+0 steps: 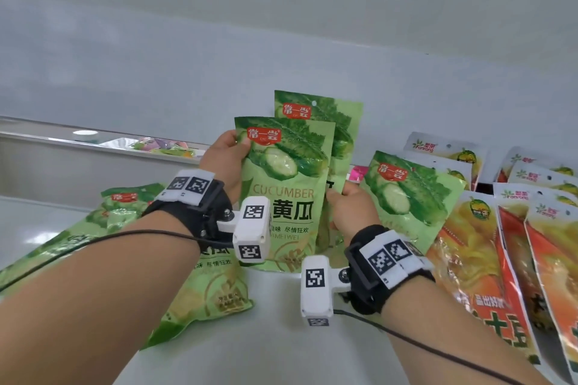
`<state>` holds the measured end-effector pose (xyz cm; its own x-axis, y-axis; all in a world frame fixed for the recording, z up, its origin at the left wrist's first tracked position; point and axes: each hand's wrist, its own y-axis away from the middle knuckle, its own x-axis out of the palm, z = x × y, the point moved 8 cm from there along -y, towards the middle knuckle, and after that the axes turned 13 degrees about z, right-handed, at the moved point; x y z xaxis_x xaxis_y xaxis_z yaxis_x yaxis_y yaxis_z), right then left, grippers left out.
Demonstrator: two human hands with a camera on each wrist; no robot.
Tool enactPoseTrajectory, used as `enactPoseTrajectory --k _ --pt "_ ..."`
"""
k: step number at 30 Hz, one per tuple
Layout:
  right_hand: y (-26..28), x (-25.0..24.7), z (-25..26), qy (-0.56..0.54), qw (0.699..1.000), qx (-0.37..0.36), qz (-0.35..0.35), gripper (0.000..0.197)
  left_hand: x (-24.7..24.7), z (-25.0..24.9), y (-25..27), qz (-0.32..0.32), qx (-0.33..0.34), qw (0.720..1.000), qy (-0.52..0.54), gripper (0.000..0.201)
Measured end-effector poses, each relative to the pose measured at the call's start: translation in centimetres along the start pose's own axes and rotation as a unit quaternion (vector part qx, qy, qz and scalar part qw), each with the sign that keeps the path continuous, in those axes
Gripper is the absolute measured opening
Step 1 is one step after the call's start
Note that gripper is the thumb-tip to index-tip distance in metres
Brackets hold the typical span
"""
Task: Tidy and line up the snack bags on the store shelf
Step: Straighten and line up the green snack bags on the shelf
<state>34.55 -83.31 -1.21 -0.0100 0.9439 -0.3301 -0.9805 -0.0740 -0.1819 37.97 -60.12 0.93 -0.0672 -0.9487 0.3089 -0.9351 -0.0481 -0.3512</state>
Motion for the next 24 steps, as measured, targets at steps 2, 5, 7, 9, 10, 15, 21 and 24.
enactPoseTrajectory --k 2,5,7,9,10,15,21,24 --pt "-1.0 1.2 0.0 -0.005 1.000 -0.007 0.017 0.031 -0.5 0.1 -0.4 -0.003 0.003 1.000 -0.010 0.040" --pt "-2.3 2.8 -0.6 -0.011 0.999 0.009 0.032 0.030 -1.3 0.6 -0.5 -0.007 0.002 1.000 -0.024 0.026" --pt "-2.8 3.6 -1.3 -0.022 0.999 0.023 0.042 0.029 -2.0 1.1 -0.3 -0.004 -0.002 0.999 -0.048 0.016" --pt "-3.3 4.4 -2.0 -0.038 0.997 0.033 0.053 0.028 -2.5 2.0 0.2 0.015 -0.027 0.995 -0.097 0.018" --pt "-3.5 4.7 -2.3 -0.048 0.997 0.035 0.057 0.029 -2.7 2.5 0.6 0.025 -0.045 0.991 -0.120 0.020" --pt "-4.3 6.0 -2.9 -0.050 0.992 0.064 0.096 0.030 -3.7 3.6 2.2 0.021 -0.081 0.974 -0.209 0.027" --pt "-4.2 5.9 -2.9 -0.061 0.989 0.104 0.089 0.019 -3.3 2.6 2.6 0.046 -0.097 0.923 -0.370 0.042" --pt "-3.6 4.5 -3.0 -0.099 0.987 0.115 0.060 0.022 -3.3 2.3 3.4 0.040 -0.099 0.927 -0.360 0.057"
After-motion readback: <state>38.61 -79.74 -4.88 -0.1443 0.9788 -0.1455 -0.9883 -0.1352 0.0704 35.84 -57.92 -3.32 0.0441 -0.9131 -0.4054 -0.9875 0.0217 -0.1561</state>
